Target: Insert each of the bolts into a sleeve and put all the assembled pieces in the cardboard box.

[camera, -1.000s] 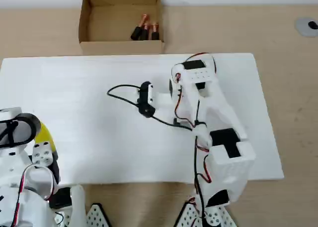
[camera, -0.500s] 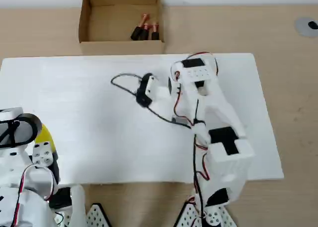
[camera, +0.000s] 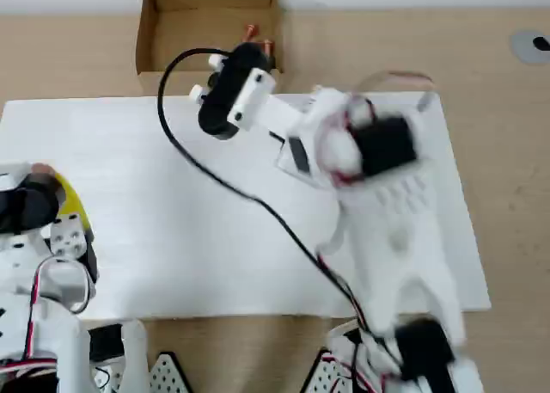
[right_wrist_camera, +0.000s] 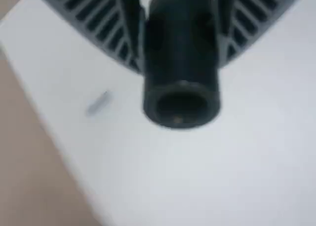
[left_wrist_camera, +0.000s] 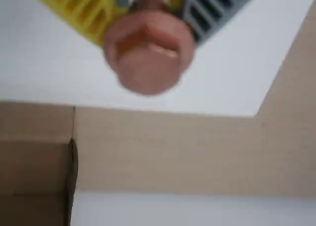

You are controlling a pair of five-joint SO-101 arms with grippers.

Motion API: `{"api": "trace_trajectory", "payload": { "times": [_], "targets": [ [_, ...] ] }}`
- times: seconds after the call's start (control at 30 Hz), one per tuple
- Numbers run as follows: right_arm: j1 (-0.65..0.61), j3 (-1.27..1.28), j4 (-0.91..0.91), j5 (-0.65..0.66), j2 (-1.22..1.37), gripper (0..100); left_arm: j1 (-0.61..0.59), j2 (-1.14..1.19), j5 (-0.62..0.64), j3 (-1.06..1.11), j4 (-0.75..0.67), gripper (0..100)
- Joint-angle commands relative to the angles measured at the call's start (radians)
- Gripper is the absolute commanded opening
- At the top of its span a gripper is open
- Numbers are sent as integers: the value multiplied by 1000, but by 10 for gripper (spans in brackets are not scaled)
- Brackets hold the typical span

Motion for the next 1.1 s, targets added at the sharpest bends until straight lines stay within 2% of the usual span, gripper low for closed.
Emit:
{"api": "trace_trajectory", "payload": {
  "times": [0.0,0.13,0.27,0.33,0.47,0.53,0.63,0.77,0.87,0.97,1.07],
  "targets": [
    [-21,-4,-75,-130,-226,9,-14,-5,-2,20,-109,5],
    [-33,183,-190,-160,-469,9,-14,-5,-2,83,-226,5],
    [-93,553,-345,-166,-730,9,-12,-5,2,144,-334,4],
    [-101,779,-497,-167,-845,9,-12,-2,3,172,-396,4],
    [-102,1178,-868,-172,-987,9,-12,2,92,227,-529,4],
    [-128,1285,-1008,-226,-1003,9,-12,2,135,258,-603,4],
    [-217,1362,-1105,-331,-984,9,-12,2,196,273,-675,4],
    [-352,1431,-1227,-457,-944,9,-6,2,230,253,-692,4],
    [-424,1534,-1455,-603,-923,9,-5,4,247,236,-689,3],
    [-479,1644,-1662,-594,-924,9,-5,4,278,219,-687,3],
    [-541,1709,-1766,-566,-924,9,-2,4,281,204,-686,3]
  ]
}}
